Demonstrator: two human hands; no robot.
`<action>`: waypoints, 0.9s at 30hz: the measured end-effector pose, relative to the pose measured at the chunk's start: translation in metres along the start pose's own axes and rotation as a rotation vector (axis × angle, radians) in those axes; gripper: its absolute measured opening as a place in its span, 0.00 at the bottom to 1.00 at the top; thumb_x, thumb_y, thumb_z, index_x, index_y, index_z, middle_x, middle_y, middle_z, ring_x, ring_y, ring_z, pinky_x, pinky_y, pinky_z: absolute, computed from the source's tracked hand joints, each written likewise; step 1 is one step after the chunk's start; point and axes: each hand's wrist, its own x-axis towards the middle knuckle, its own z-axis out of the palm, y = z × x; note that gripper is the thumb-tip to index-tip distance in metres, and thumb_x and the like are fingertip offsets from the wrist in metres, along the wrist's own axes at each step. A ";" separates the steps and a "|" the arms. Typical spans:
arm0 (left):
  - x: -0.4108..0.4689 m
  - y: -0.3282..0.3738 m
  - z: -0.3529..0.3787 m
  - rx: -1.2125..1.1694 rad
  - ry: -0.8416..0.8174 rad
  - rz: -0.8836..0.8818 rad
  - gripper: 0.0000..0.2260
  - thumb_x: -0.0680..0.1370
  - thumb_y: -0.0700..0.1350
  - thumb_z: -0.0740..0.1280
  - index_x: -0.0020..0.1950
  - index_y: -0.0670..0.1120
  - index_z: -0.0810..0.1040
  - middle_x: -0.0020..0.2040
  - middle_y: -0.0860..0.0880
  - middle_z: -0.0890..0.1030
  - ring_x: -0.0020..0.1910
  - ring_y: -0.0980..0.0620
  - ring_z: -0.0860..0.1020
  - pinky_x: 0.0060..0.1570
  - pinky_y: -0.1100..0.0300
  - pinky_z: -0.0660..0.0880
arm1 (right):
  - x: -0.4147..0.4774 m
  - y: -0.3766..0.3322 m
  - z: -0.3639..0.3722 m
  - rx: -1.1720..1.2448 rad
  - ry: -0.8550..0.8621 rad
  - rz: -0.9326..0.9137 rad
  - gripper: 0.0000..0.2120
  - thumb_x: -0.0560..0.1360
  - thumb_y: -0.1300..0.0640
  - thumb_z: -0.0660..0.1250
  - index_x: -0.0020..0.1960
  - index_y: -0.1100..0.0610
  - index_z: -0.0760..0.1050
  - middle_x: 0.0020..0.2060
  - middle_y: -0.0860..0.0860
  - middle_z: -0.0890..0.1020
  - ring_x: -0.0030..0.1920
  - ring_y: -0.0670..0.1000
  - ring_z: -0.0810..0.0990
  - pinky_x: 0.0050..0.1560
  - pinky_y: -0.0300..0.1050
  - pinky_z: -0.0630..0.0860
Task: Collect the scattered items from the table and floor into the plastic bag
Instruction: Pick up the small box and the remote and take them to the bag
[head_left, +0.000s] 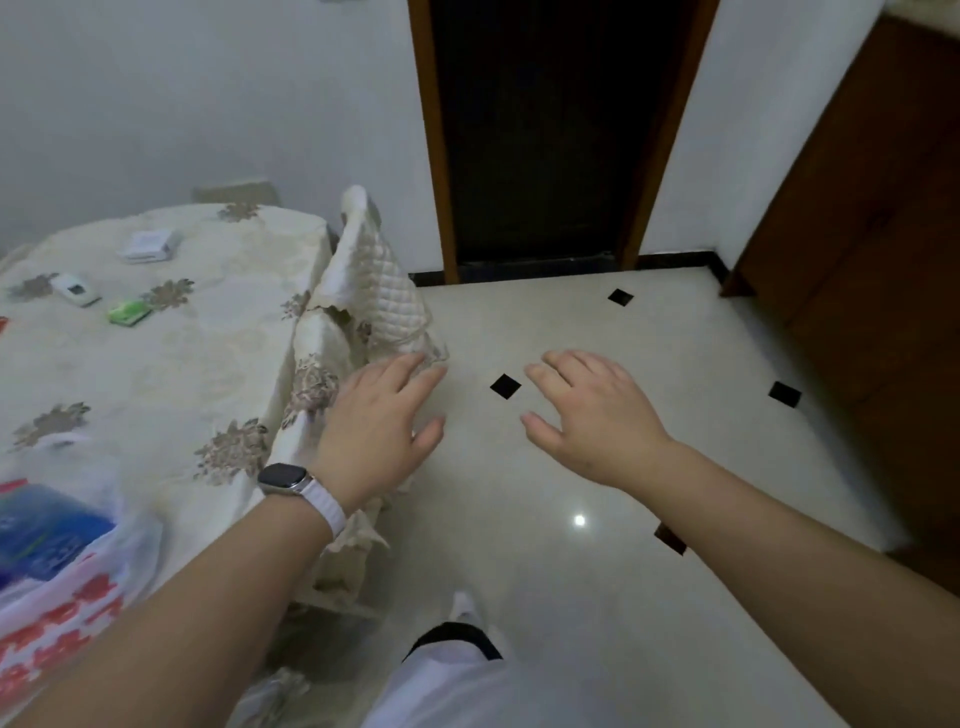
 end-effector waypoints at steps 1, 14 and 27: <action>0.014 0.001 0.005 -0.012 -0.001 0.011 0.24 0.76 0.55 0.60 0.69 0.47 0.75 0.67 0.43 0.76 0.64 0.41 0.74 0.61 0.44 0.73 | 0.006 0.010 0.000 -0.010 -0.007 0.015 0.27 0.74 0.40 0.56 0.64 0.55 0.75 0.60 0.54 0.78 0.61 0.57 0.75 0.63 0.54 0.70; 0.249 -0.037 0.077 -0.104 0.069 0.193 0.23 0.78 0.54 0.63 0.70 0.47 0.73 0.69 0.43 0.74 0.67 0.42 0.72 0.65 0.47 0.67 | 0.177 0.130 0.004 -0.132 -0.127 0.125 0.28 0.78 0.38 0.50 0.73 0.50 0.66 0.70 0.50 0.71 0.70 0.52 0.67 0.70 0.49 0.61; 0.432 -0.092 0.120 -0.086 0.031 0.189 0.23 0.79 0.56 0.61 0.71 0.48 0.72 0.69 0.45 0.74 0.68 0.44 0.72 0.66 0.47 0.67 | 0.353 0.223 0.028 -0.135 -0.155 0.094 0.28 0.78 0.38 0.50 0.72 0.51 0.67 0.69 0.50 0.72 0.70 0.53 0.67 0.70 0.50 0.62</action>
